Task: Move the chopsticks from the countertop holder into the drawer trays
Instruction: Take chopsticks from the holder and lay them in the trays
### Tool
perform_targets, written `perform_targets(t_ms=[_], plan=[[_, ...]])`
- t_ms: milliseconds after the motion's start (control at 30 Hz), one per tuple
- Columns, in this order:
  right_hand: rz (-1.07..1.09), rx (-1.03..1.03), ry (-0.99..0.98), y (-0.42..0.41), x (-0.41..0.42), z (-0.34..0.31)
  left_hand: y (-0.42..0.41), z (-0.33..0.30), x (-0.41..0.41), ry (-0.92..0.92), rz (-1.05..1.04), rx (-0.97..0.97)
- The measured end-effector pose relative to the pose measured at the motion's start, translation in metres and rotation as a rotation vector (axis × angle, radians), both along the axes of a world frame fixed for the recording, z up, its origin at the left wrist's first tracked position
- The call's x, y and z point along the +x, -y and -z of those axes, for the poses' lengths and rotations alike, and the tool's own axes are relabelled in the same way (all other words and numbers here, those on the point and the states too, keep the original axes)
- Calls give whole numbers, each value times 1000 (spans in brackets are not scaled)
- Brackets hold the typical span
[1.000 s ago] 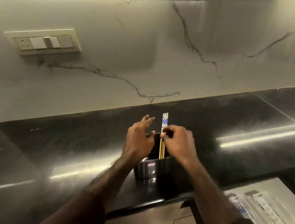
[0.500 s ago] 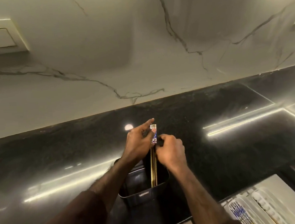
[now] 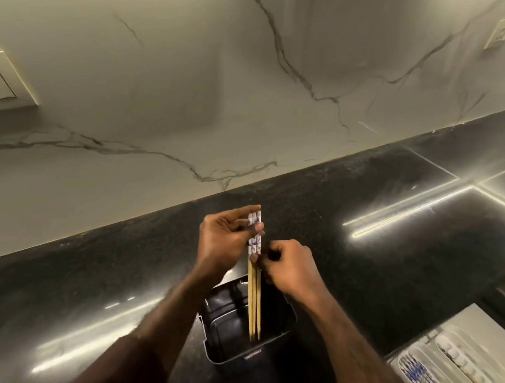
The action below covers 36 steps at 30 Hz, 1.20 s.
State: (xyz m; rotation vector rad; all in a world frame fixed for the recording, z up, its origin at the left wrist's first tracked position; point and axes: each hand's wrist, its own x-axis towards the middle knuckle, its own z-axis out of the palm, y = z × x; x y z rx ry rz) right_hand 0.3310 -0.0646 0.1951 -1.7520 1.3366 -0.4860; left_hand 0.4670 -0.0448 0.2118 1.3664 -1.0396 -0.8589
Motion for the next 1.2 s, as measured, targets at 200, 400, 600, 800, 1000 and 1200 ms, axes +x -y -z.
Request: perform_targets(t_ms=[200, 400, 600, 800, 1000, 1200], plan=[[-149, 10, 272, -3, -4, -24, 2, -72, 14, 2, -2, -176], [-273, -28, 373, -9, -5, -43, -2, -125, 17, 5, -74, -300], [-320, 23, 386, -39, -17, -56, -36, -153, 13, 7, -105, -385], [-236, 52, 461, -86, -40, -68, -77, -173, -7, 17, -58, -434], [-162, -1, 465, -134, -81, -66, -115, -173, -42, -9, 6, -460], [-61, 22, 395, -183, -151, -56, -134, -153, -103, -61, 60, -391]])
